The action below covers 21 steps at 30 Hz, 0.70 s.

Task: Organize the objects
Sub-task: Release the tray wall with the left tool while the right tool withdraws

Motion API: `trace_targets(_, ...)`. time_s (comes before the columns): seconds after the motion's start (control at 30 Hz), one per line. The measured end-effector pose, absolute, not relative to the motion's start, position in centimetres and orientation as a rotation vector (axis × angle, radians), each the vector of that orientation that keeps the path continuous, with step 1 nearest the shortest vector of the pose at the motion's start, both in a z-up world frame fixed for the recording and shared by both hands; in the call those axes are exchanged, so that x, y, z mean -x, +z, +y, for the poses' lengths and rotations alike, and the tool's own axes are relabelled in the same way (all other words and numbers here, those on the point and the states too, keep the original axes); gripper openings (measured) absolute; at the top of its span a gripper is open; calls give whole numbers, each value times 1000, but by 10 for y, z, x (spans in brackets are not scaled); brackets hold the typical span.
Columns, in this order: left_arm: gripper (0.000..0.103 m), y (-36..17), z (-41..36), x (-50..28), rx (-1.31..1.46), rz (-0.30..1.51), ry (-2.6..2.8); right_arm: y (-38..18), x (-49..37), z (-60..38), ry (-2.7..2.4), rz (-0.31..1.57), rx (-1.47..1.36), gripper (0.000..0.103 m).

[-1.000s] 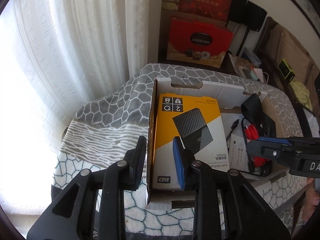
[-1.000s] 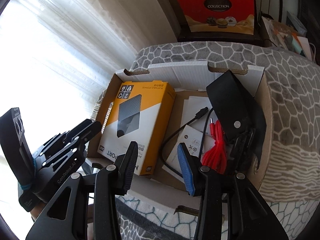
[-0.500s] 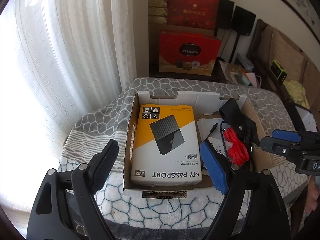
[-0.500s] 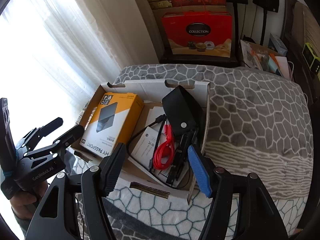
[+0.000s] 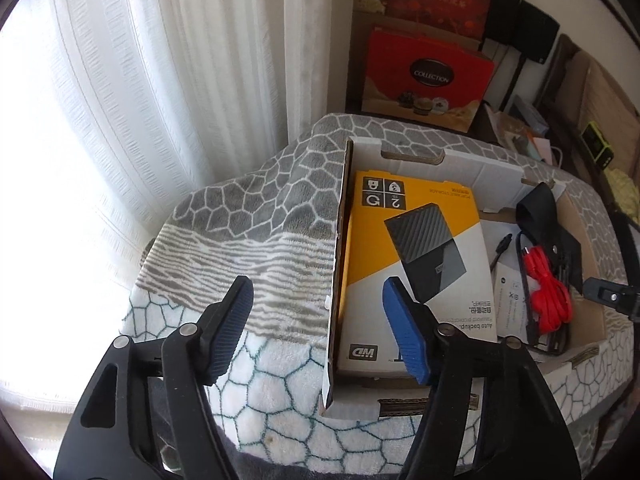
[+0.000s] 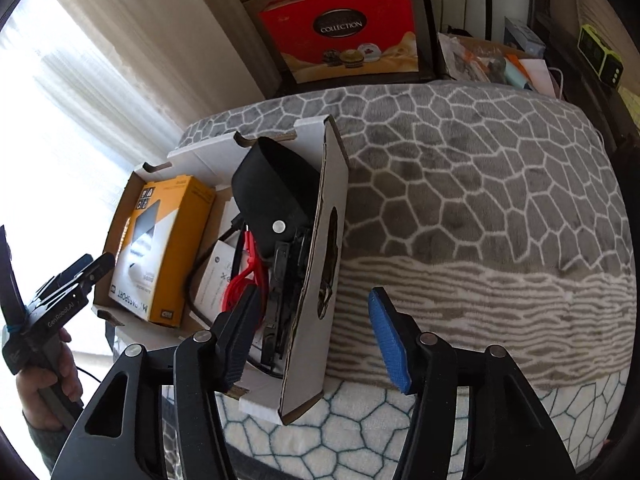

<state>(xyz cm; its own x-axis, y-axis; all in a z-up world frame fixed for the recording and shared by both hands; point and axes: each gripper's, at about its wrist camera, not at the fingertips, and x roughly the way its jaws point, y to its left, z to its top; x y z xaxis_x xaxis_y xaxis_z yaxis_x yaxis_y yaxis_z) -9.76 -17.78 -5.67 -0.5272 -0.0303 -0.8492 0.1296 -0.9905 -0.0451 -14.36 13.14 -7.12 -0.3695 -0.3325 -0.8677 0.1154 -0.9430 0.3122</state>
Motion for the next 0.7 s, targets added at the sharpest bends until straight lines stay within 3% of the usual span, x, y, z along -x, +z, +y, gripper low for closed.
trace_targets(0.27,47,-65,-189,109,-1536,296,-2681,-84,150,128,-2315,-317,-1627,20)
trace_targets(0.4,34,-66,-189,115,-1579,371,-2704,-82,151,124,-2322,-284,-1635,19)
trace_targets(0.53,32,-67,-184,119,-1619,431,-2724,-77,150,123,-2312,-293,-1618,13)
trace_targets(0.7,32,-65,-177,119,-1624,406,-2716,-75,147,124,-2323,-268,-1632,12)
